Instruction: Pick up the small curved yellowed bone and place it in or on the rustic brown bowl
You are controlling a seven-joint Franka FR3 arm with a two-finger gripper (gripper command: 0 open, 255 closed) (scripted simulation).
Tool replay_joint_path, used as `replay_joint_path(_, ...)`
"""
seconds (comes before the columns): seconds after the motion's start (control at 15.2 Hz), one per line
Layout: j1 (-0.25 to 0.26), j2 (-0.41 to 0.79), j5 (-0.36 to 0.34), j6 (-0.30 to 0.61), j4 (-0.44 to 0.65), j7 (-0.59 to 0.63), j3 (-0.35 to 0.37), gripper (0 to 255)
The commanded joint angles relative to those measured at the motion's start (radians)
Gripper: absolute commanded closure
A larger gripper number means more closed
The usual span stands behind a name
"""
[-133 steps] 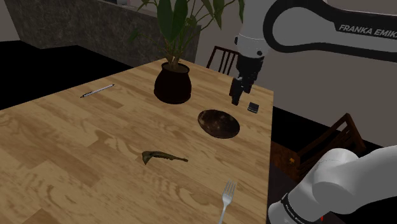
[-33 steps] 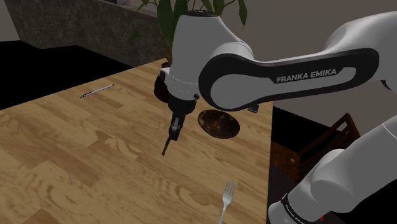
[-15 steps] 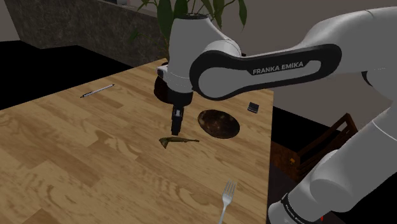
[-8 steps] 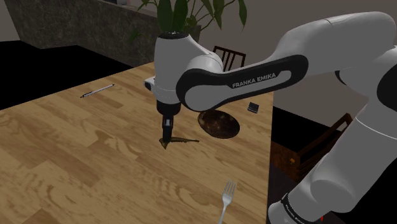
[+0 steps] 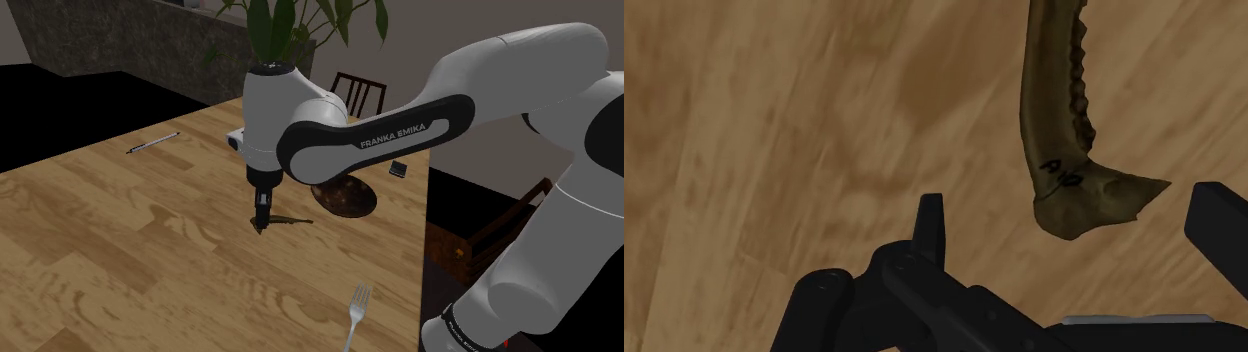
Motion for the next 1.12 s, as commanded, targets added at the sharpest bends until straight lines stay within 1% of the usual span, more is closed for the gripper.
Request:
replay_joint_path(0.0,0.000,0.000,0.000,0.000,0.000,0.000,0.000,0)
replay_joint_path(0.07,0.000,0.000,0.000,0.000,0.000,0.000,0.000,0)
replay_joint_path(0.13,0.000,0.000,0.000,0.000,0.000,0.000,0.000,255)
replay_joint_path(0.73,0.000,0.000,0.000,0.000,0.000,0.000,0.000,255)
replay_joint_path(0.79,0.000,0.000,0.000,0.000,0.000,0.000,0.000,0)
replay_joint_path(0.92,-0.033,-0.104,0.095,0.005,-0.066,-0.117,0.000,0)
replay_joint_path(0.99,-0.034,-0.117,0.107,0.004,-0.073,-0.132,-0.003,0)
replay_joint_path(1.06,-0.033,-0.111,0.102,0.017,-0.081,-0.129,-0.005,0)
